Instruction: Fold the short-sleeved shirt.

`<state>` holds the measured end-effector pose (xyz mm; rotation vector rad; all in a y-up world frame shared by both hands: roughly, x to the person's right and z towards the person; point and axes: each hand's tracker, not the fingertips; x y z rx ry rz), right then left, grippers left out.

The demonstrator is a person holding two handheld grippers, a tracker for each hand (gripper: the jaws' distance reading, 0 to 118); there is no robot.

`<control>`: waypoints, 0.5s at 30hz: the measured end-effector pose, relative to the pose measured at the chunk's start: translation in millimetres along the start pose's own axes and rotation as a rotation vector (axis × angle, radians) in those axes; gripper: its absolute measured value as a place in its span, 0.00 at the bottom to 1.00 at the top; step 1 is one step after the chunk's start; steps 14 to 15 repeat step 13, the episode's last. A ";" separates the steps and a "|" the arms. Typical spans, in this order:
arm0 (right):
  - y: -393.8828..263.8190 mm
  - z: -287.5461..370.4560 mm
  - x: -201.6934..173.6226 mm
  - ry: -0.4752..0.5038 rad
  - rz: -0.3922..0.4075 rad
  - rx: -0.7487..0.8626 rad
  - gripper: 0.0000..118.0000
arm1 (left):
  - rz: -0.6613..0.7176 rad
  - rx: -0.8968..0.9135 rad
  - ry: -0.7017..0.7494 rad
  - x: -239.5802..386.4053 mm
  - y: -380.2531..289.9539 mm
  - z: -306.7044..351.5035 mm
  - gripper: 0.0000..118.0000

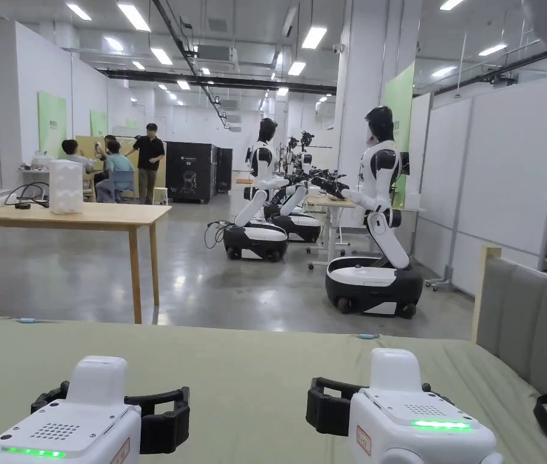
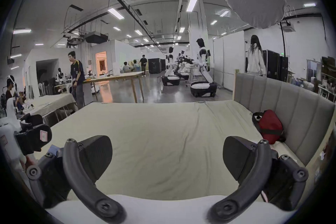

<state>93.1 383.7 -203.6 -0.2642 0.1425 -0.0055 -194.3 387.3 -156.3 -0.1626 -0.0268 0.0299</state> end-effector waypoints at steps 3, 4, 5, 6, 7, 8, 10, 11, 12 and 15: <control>2.2 8.5 -1.7 0.009 -0.011 0.006 1.00 | 0.000 0.004 0.003 -0.6 1.0 -0.5 1.00; 2.3 9.0 -1.0 0.014 -0.016 0.006 1.00 | 0.001 0.004 0.003 -0.1 0.9 1.0 1.00; 2.2 9.3 -0.7 0.015 -0.020 0.006 1.00 | 0.002 0.005 0.003 -0.2 1.1 1.2 1.00; 1.7 7.5 1.1 0.014 -0.021 0.010 1.00 | 0.003 0.005 0.002 -0.3 1.4 0.9 1.00; 1.6 7.6 1.0 0.006 -0.017 0.011 1.00 | 0.004 0.005 0.002 -0.2 1.6 0.6 1.00; 1.2 7.7 0.9 0.005 -0.012 0.011 1.00 | 0.005 0.005 0.002 -1.1 1.0 1.3 1.00; 0.3 7.4 4.4 0.035 -0.022 0.017 1.00 | 0.006 0.006 -0.001 -0.8 1.4 1.1 1.00; -0.1 8.4 4.7 0.032 -0.027 0.021 1.00 | 0.006 0.008 -0.001 -0.2 1.7 0.8 1.00; -1.0 9.5 3.9 0.025 -0.025 0.030 1.00 | 0.004 0.008 -0.001 3.0 2.4 3.5 1.00; -1.6 10.5 2.2 0.000 -0.017 0.037 1.00 | 0.002 0.009 0.001 4.3 2.7 3.7 1.00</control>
